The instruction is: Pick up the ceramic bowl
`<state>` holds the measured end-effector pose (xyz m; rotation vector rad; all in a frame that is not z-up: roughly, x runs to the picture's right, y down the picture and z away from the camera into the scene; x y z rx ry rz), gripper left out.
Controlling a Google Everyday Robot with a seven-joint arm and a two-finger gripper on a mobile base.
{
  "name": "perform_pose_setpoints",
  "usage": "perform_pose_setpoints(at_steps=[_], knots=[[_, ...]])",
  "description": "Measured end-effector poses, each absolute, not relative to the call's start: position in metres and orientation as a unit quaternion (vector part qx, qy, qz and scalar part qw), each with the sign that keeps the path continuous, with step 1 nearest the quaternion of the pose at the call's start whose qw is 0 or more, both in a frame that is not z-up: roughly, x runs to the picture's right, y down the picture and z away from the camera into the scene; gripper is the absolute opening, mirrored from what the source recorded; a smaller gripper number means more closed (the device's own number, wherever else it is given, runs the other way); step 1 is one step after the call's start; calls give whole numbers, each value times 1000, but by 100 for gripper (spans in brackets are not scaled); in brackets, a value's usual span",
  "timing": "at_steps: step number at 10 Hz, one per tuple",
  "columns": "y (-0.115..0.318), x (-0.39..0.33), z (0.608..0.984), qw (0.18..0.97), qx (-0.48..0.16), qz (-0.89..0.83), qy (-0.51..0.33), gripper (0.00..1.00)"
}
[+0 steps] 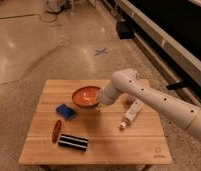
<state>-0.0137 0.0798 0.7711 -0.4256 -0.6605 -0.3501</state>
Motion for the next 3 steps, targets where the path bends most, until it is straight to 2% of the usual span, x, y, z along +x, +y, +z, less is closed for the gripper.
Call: perform_pose_setpoints(at_steps=[3], knots=[[80, -14, 770, 909, -206, -171, -321, 0]])
